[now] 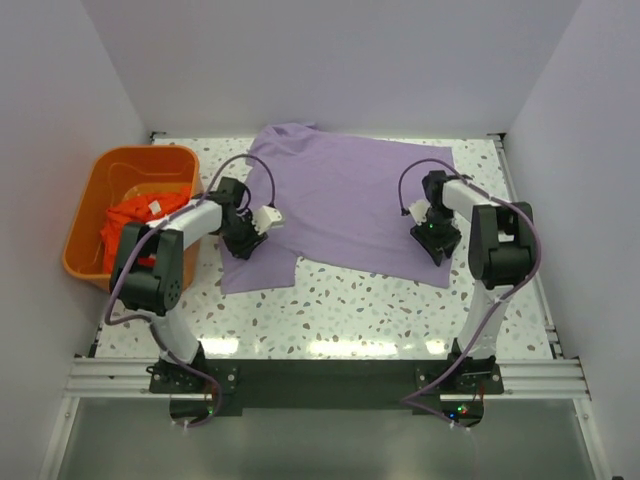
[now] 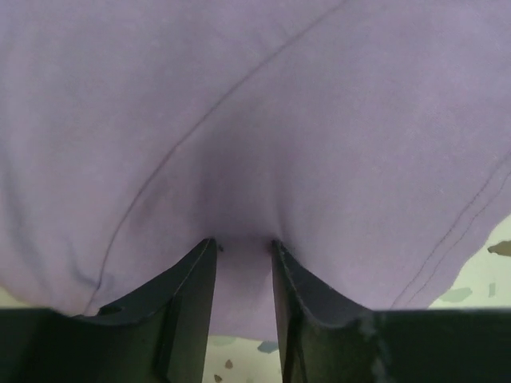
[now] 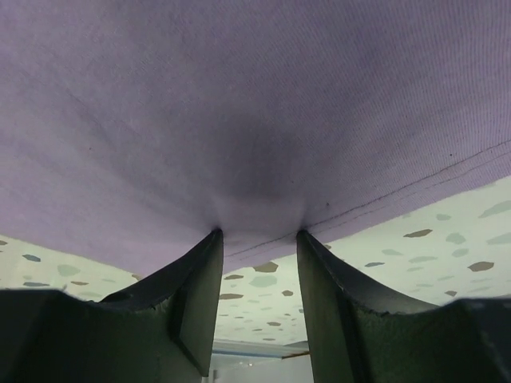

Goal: Fold and stack the t-shirts
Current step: Flatten the tshirt out

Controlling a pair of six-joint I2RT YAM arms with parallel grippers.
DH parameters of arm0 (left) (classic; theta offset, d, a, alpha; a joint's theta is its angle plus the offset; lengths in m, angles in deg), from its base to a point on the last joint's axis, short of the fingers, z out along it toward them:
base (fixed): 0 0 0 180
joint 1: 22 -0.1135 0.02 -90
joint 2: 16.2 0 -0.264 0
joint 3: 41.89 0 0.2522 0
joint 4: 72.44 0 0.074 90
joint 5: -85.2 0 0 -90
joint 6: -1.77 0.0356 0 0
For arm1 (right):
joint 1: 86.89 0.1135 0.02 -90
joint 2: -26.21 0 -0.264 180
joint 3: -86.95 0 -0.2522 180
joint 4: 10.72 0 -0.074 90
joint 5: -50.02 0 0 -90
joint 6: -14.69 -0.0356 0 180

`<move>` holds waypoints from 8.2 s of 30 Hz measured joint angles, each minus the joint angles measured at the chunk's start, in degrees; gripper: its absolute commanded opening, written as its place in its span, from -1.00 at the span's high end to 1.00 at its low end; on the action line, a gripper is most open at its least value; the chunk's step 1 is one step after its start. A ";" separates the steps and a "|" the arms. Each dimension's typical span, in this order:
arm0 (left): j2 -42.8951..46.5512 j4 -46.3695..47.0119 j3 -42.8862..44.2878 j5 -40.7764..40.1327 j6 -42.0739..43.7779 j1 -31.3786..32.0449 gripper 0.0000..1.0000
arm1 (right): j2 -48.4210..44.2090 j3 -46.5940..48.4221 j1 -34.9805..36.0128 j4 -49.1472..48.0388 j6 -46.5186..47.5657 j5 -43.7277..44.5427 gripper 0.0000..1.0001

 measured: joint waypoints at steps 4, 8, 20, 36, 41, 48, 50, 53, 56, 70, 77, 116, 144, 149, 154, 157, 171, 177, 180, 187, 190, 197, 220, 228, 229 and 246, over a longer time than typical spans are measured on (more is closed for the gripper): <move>4.07 2.89 -5.97 -2.89 0.98 3.48 0.33 | -1.27 -2.27 0.50 -1.36 1.57 2.12 0.09; 11.13 1.60 -13.77 -3.17 3.23 9.53 0.38 | -4.48 -7.08 0.55 -2.54 4.44 3.48 0.21; 15.37 -20.33 -4.20 8.90 5.86 13.03 0.22 | -13.42 -2.21 -0.24 5.86 9.92 -2.38 0.20; 2.67 -5.90 -3.82 6.99 -4.35 6.32 0.18 | -3.67 -5.49 -0.07 -1.60 5.05 -0.90 0.21; 10.29 -2.56 -12.87 6.19 -3.74 10.97 0.18 | -7.19 -10.75 -0.09 -3.08 5.66 0.20 0.20; 15.08 -4.15 -17.66 7.04 -4.04 15.69 0.15 | -12.72 -18.29 -0.15 -1.57 6.51 -1.57 0.19; 15.10 -5.18 -17.53 7.50 -4.11 15.67 0.07 | -13.33 -18.60 -0.15 0.22 6.47 -3.28 0.17; 14.88 -9.66 -15.32 9.01 -4.04 14.58 -0.11 | -14.82 -17.68 -0.22 2.80 6.21 -6.14 0.13; 13.46 -14.29 -6.60 11.78 -4.09 11.45 -0.18 | -15.39 -12.00 -0.39 5.60 5.53 -8.79 0.09; -2.43 2.19 31.45 13.84 -22.56 0.26 -0.63 | 2.08 30.27 -4.22 -7.02 -9.97 -12.11 0.07; -17.66 15.13 45.59 8.39 -35.69 -1.57 -0.61 | 16.72 41.94 -7.87 -13.44 -19.65 -6.10 0.08; -38.62 27.85 56.04 4.66 -49.27 -4.98 -0.68 | 31.85 52.87 -9.40 -19.52 -24.59 -3.72 0.59; -47.80 26.51 64.63 -4.87 -47.91 -4.98 -0.52 | 29.14 47.71 -9.42 -21.51 -22.60 -6.27 0.86; -48.06 25.99 64.65 -5.07 -47.41 -4.98 -0.51 | 28.61 46.75 -9.40 -22.43 -23.63 -4.72 0.06; -48.06 25.99 64.72 -5.03 -47.41 -4.98 -0.50 | 27.56 45.22 -9.40 -23.87 -24.06 -2.71 -0.12; -48.06 25.99 64.72 -4.98 -47.41 -4.98 -0.50 | 27.56 45.29 -9.40 -24.33 -24.90 -1.60 -0.14; -48.06 26.03 64.72 -4.81 -47.43 -4.98 -0.50 | 30.82 54.62 -9.40 -18.34 -26.36 -1.66 0.02; -48.06 26.03 64.72 -4.79 -47.43 -4.98 -0.50 | 31.95 54.62 -9.40 -16.20 -26.34 -1.77 -0.03; -48.06 26.05 64.72 -4.79 -47.43 -4.98 -0.50 | 32.26 54.62 -9.40 -15.82 -26.58 -1.75 0.05; -48.06 26.05 64.72 -4.79 -47.41 -4.98 -0.50 | 32.30 54.62 -9.29 -15.69 -26.86 -2.43 0.46; -48.06 26.05 64.70 -4.81 -47.41 -4.98 -0.50 | 32.37 54.62 -9.16 -15.67 -26.77 -3.50 0.80; -48.06 26.12 64.72 -5.29 -47.39 -4.98 -0.52 | 32.37 54.62 -9.14 -15.65 -26.51 -4.70 1.00; -50.84 31.10 66.64 0.33 -49.27 -5.11 1.00 | 30.16 49.59 -9.25 -20.63 -25.42 -6.60 1.00; -45.90 38.66 58.55 5.33 -49.42 -6.03 1.00 | 27.19 44.50 -9.25 -23.58 -24.94 -8.13 1.00; -44.78 39.30 57.31 6.12 -49.40 -6.14 1.00 | 26.91 44.19 -9.27 -23.78 -24.92 -8.33 1.00; -28.59 49.16 39.67 16.41 -49.18 -8.76 1.00 | 15.76 35.30 -10.67 -28.24 -23.50 -11.41 1.00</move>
